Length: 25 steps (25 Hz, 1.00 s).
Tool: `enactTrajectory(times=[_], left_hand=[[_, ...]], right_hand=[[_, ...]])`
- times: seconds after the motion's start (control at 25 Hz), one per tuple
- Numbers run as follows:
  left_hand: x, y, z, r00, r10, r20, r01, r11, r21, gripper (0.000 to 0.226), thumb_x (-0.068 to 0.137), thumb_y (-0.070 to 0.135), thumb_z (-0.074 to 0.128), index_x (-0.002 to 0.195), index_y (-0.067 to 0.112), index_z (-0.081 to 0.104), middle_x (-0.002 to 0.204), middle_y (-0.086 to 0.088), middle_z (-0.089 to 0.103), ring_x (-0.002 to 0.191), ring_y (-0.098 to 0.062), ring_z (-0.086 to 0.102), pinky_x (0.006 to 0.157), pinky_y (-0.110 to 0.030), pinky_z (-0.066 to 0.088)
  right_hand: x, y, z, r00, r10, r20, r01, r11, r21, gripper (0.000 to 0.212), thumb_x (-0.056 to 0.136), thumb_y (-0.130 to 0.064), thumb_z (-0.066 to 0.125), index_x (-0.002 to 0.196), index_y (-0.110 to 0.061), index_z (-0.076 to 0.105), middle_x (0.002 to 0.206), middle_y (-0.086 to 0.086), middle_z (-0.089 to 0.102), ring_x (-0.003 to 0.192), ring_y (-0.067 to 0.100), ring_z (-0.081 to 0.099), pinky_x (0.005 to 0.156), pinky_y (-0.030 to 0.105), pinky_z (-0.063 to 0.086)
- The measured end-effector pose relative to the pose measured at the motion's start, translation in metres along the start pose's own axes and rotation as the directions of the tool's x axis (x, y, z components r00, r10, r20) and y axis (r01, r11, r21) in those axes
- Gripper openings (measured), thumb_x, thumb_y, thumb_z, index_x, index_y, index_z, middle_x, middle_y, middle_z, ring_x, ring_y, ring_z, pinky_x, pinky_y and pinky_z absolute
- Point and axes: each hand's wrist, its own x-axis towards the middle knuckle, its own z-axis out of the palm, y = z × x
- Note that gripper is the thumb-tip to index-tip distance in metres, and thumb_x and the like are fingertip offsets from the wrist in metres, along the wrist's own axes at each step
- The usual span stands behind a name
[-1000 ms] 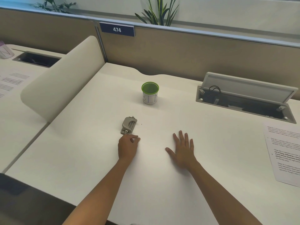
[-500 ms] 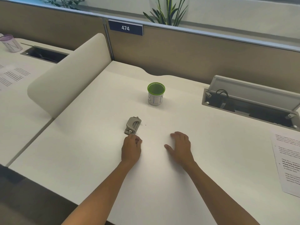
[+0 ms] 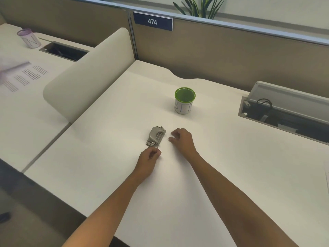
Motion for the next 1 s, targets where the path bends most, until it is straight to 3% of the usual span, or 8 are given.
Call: enactTrajectory(times=[0.16, 0.32, 0.44, 0.6, 0.68, 0.76, 0.88, 1.0], left_hand=[[0.0, 0.005, -0.004, 0.998, -0.043, 0.037, 0.046, 0.997, -0.058, 0.008, 0.1, 0.012, 0.057, 0.095, 0.01, 0.064, 0.084, 0.004, 0.059, 0.081, -0.011, 0.052, 0.08, -0.026, 0.042], [0.003, 0.005, -0.005, 0.995, -0.085, 0.052, 0.09, 0.99, -0.104, 0.013, 0.1, 0.016, 0.058, 0.089, 0.018, 0.065, 0.083, 0.007, 0.058, 0.079, -0.008, 0.052, 0.076, -0.024, 0.042], [0.012, 0.011, -0.009, 0.976, -0.164, 0.145, 0.195, 0.954, -0.23, 0.014, 0.1, 0.02, 0.059, 0.088, 0.021, 0.067, 0.082, 0.008, 0.057, 0.077, -0.01, 0.049, 0.069, -0.025, 0.035], [0.029, 0.039, 0.0, 0.972, -0.087, 0.217, 0.141, 0.959, -0.247, 0.011, 0.096, 0.023, 0.064, 0.086, 0.02, 0.068, 0.072, 0.015, 0.056, 0.071, -0.01, 0.047, 0.068, -0.025, 0.037], [0.043, 0.066, 0.014, 0.989, -0.048, 0.142, 0.067, 0.989, -0.135, 0.013, 0.087, 0.036, 0.066, 0.085, 0.024, 0.07, 0.073, 0.018, 0.061, 0.072, -0.012, 0.053, 0.071, -0.029, 0.042], [0.066, 0.101, 0.028, 0.999, -0.009, 0.045, 0.011, 0.999, -0.046, 0.016, 0.086, 0.04, 0.065, 0.088, 0.025, 0.07, 0.084, 0.01, 0.065, 0.073, -0.014, 0.058, 0.072, -0.031, 0.045], [0.11, 0.152, 0.047, 0.995, 0.083, -0.059, -0.086, 0.995, -0.058, 0.008, 0.095, 0.021, 0.063, 0.093, 0.015, 0.067, 0.089, 0.0, 0.063, 0.077, -0.018, 0.059, 0.075, -0.03, 0.047], [0.149, 0.185, 0.056, 0.978, 0.119, -0.174, -0.123, 0.992, -0.016, 0.008, 0.094, 0.016, 0.065, 0.094, 0.01, 0.07, 0.089, -0.001, 0.066, 0.082, -0.016, 0.058, 0.081, -0.029, 0.049]], right_hand=[[0.013, -0.003, 0.004, 0.998, 0.039, -0.043, -0.04, 0.999, -0.006, 0.014, 0.087, -0.014, 0.075, 0.095, -0.003, 0.074, 0.099, 0.013, 0.073, 0.092, 0.027, 0.067, 0.075, 0.027, 0.045], [0.016, 0.002, -0.001, 0.999, 0.035, 0.011, -0.035, 0.999, -0.009, 0.011, 0.09, -0.009, 0.071, 0.094, 0.0, 0.073, 0.1, 0.015, 0.073, 0.083, 0.02, 0.06, 0.068, 0.021, 0.042], [0.004, 0.018, -0.013, 0.993, 0.114, -0.021, -0.105, 0.963, 0.246, 0.014, 0.095, -0.01, 0.065, 0.099, 0.004, 0.066, 0.1, 0.014, 0.072, 0.082, 0.016, 0.062, 0.064, 0.003, 0.043], [-0.027, 0.055, -0.032, 0.97, 0.24, -0.041, -0.165, 0.77, 0.617, 0.007, 0.099, -0.006, 0.059, 0.098, 0.001, 0.06, 0.088, 0.01, 0.073, 0.07, 0.003, 0.073, 0.073, 0.017, 0.054], [-0.039, 0.069, -0.04, 0.964, 0.257, -0.066, -0.143, 0.713, 0.686, 0.009, 0.098, -0.006, 0.061, 0.1, 0.002, 0.06, 0.089, 0.009, 0.073, 0.073, 0.005, 0.074, 0.071, 0.015, 0.056], [-0.045, 0.074, -0.042, 0.962, 0.261, -0.078, -0.13, 0.691, 0.711, 0.01, 0.098, -0.008, 0.064, 0.102, 0.0, 0.063, 0.087, 0.006, 0.075, 0.075, 0.006, 0.073, 0.07, 0.014, 0.056], [-0.046, 0.071, -0.039, 0.963, 0.252, -0.1, -0.105, 0.686, 0.72, 0.007, 0.096, -0.008, 0.065, 0.101, -0.01, 0.07, 0.083, -0.001, 0.078, 0.077, 0.007, 0.075, 0.07, 0.013, 0.056], [-0.044, 0.068, -0.038, 0.96, 0.249, -0.128, -0.083, 0.691, 0.718, 0.009, 0.096, -0.008, 0.065, 0.101, -0.011, 0.072, 0.084, -0.001, 0.078, 0.077, 0.007, 0.075, 0.073, 0.016, 0.058]])
